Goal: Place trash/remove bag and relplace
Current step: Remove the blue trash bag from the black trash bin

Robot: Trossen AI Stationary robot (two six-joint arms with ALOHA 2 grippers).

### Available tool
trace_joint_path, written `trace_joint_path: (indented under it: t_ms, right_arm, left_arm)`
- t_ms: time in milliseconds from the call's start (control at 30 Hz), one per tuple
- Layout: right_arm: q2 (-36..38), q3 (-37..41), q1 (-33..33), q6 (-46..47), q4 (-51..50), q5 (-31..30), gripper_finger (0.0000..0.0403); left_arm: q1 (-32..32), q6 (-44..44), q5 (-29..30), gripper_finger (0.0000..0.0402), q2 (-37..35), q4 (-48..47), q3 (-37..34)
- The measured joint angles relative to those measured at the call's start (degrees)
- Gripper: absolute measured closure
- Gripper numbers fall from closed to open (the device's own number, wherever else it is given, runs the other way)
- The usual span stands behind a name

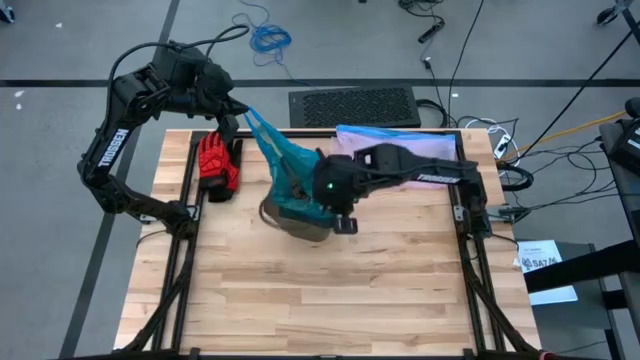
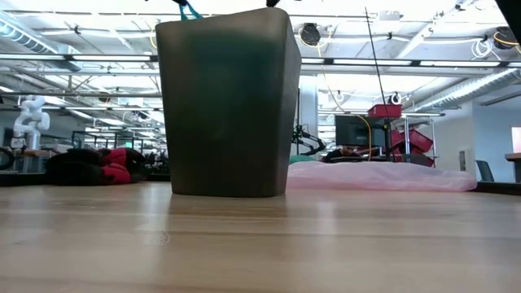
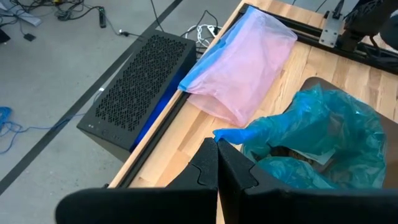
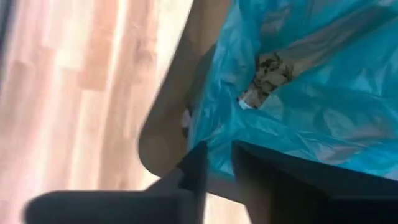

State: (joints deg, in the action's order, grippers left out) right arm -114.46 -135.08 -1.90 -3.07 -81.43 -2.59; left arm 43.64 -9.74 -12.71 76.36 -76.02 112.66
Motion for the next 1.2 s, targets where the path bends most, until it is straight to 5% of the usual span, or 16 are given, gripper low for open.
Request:
trace_joint_path:
  t_ms: [233,367,467,633,733,1200]
  right_arm:
    - [-2.70,0.04,-0.93,-0.83,2.02,-4.89,0.0224]
    - [-4.25,0.11,0.50,0.68,2.16,-4.71,0.0192]
    - [-4.89,0.13,1.51,-0.23,1.26,-2.85,0.0222]
    - [-5.06,0.11,3.26,-1.63,1.14,4.92,0.0375]
    - [-5.13,0.11,3.87,-2.10,0.87,7.40,0.0394]
    - [2.48,0.11,11.25,25.34,13.60,54.80,0.0403]
  left_arm:
    - [0.04,-0.02,0.00,0.0402,0.00,0.01,0.00]
    - [0.04,-0.02,-0.02,0.0402,0.00,0.03,0.00]
    - [0.04,-0.02,-0.02,0.0402,0.00,0.05,0.00]
    - [0.04,-0.07,-0.02,0.0402,0.00,0.05,0.00]
    - [0.04,-0.09,-0.02,0.0402,0.00,0.05,0.00]
    - [-2.73,0.42,-2.55,0.0402,0.02,0.01,0.00]
